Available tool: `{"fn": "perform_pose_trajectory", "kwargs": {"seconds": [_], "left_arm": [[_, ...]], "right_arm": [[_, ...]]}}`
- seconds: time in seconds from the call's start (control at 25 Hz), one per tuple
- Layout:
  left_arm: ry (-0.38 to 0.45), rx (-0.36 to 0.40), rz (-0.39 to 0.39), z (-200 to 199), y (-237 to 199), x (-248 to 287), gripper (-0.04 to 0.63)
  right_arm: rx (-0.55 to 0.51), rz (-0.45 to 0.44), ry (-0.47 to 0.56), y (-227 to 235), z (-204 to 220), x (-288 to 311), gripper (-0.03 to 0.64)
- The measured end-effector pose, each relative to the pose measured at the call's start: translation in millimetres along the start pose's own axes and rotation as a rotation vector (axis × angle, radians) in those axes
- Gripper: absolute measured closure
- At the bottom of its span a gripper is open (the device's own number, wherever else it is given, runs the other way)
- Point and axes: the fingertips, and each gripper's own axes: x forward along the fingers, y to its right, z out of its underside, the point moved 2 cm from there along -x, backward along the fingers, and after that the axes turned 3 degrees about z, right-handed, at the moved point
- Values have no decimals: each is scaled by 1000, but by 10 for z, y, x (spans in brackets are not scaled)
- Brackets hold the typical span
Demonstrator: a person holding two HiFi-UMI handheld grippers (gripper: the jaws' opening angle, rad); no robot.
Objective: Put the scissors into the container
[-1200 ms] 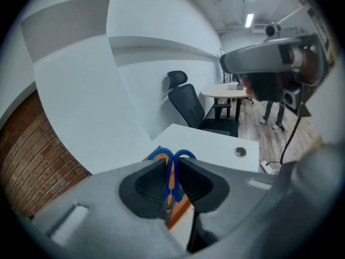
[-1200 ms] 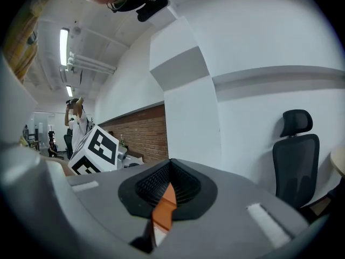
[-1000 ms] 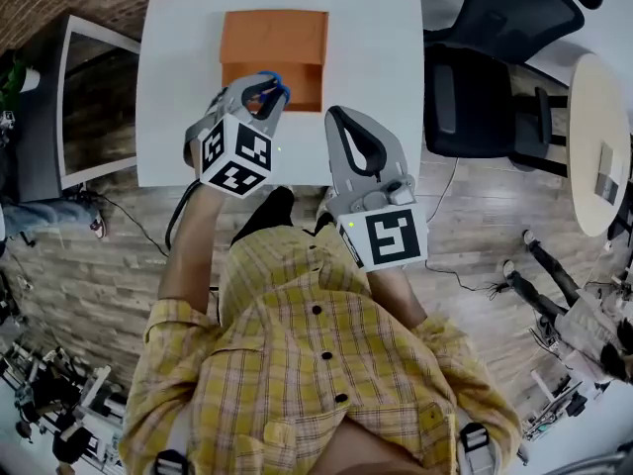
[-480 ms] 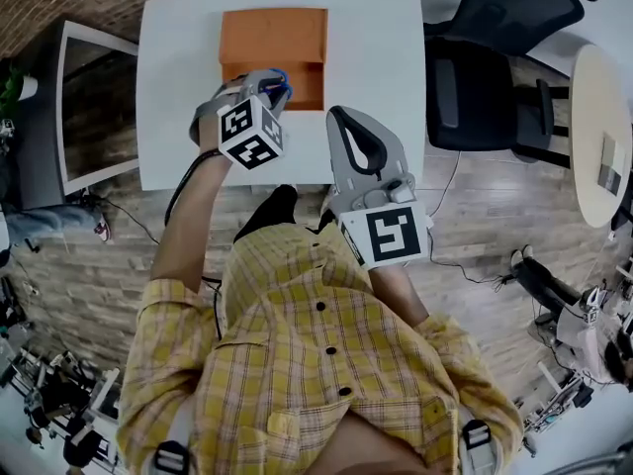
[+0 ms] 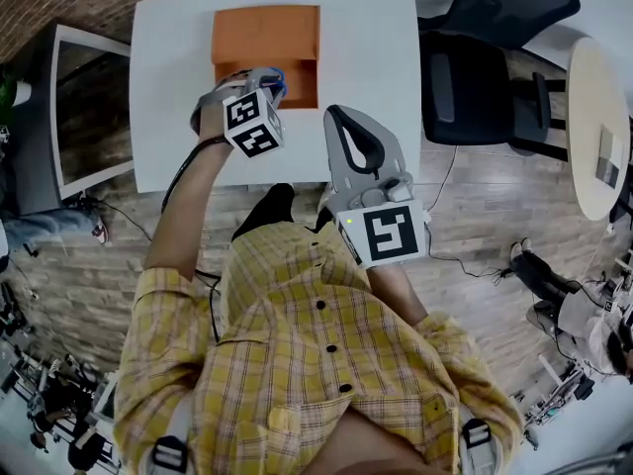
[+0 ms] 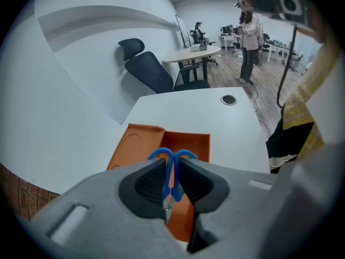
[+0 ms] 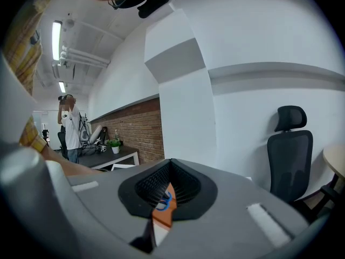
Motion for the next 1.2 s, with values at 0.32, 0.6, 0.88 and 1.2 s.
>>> {"fn": "perform_pose_trajectory", "kwargs": {"seconds": [0.32,0.6,0.88,1.2], "left_arm": [[-36,47,86,-7,38,334,518],[-72,84,131,82,90,604,518],[-91,101,142,218,118,792,517],[-67,70,148,213,135,891,514]], "right_arm": [[2,6,-12,48,33,6,611],[14,14,-16,69,60,19,611],[19,23,-16,79,108,58,611],[21,27,-24,99,101,51,611]]}}
